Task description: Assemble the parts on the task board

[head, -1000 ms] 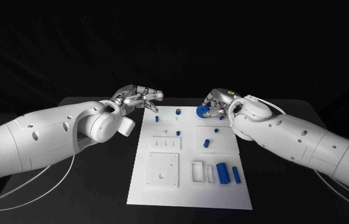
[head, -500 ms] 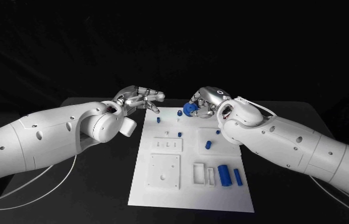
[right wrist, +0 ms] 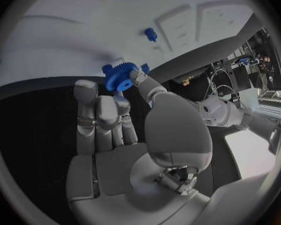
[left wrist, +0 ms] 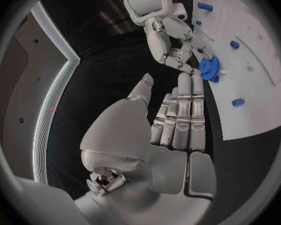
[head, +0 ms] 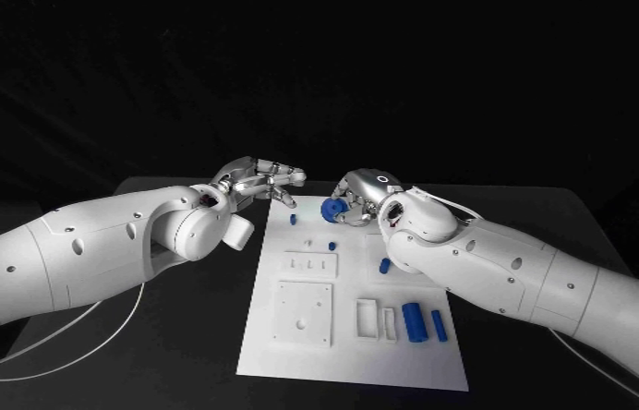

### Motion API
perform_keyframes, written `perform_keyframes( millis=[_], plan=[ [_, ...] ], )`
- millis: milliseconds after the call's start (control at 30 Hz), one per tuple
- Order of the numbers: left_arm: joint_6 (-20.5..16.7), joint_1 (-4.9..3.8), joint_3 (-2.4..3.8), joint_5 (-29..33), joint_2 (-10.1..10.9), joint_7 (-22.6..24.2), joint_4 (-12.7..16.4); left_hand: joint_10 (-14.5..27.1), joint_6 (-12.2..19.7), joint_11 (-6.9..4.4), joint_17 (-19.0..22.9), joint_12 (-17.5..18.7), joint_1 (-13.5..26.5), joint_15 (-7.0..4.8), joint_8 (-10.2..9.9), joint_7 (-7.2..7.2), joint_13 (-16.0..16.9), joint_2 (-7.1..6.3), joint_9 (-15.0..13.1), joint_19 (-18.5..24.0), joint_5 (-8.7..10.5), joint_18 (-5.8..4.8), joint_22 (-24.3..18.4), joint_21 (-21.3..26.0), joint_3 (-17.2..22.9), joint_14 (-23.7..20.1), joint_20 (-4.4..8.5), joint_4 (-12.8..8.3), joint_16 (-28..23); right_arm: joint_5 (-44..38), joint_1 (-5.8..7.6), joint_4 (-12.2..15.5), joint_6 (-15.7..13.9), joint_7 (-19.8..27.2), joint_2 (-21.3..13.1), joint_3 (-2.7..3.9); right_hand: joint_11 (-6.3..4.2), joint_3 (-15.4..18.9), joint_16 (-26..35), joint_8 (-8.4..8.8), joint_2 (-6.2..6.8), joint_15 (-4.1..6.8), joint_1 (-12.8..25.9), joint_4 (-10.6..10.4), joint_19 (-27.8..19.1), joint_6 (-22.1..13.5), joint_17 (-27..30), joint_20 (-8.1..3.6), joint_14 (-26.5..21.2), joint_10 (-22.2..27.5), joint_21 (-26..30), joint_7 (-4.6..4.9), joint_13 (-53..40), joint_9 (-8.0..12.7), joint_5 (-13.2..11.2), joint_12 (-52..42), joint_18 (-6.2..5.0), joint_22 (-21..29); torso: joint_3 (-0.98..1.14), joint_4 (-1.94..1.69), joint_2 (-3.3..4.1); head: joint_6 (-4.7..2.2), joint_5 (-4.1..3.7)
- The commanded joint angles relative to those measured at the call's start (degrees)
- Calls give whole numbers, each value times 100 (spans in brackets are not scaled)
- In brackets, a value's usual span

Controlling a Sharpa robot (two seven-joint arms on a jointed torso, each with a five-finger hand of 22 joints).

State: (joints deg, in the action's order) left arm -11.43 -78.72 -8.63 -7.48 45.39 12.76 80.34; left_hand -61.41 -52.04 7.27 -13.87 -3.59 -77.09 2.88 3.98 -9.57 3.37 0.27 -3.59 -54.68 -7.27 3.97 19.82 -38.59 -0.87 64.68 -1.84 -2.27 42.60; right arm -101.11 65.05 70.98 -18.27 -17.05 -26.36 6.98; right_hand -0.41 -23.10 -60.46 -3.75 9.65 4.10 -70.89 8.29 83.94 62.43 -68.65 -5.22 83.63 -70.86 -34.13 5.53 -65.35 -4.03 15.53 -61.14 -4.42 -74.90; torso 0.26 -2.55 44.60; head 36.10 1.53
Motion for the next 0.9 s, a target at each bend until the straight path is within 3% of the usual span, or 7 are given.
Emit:
perform_keyframes(
  millis=[33,333,900],
  plan=[
    [47,-7,5,-9,-21,60,21,31,28,-2,1,-4,0,-7,-4,-1,5,50,-3,-5,10,67,-6,-29,-14,20,5,-15,-12,-169,2,-60,32,-17,66,-33,-11,0,-27,16,25,16,-7,-42,294,19,6,-26,14,-39,-16,-10,-2,0,20,-19,-51,-360,4,3,7,11,9],
    [52,-7,5,-9,-52,58,27,31,28,-2,1,-4,0,-7,-4,-1,5,50,-3,-5,10,67,-6,-29,-14,20,5,-15,-12,-195,2,-220,106,-3,255,-143,-11,4,-24,15,22,13,-4,-52,295,11,12,-25,14,-36,-25,-9,-2,-1,32,-16,-49,-360,7,1,5,27,15],
    [59,-7,5,-9,-77,55,18,31,28,-2,1,-4,0,-7,-4,-1,5,50,-3,-5,10,67,-6,-29,-14,20,5,-15,-12,-148,0,-587,339,38,482,-192,5,81,11,15,0,0,31,-105,288,-74,50,-11,8,10,33,9,34,1,-40,35,-53,-341,2,10,2,27,16]
  ],
)
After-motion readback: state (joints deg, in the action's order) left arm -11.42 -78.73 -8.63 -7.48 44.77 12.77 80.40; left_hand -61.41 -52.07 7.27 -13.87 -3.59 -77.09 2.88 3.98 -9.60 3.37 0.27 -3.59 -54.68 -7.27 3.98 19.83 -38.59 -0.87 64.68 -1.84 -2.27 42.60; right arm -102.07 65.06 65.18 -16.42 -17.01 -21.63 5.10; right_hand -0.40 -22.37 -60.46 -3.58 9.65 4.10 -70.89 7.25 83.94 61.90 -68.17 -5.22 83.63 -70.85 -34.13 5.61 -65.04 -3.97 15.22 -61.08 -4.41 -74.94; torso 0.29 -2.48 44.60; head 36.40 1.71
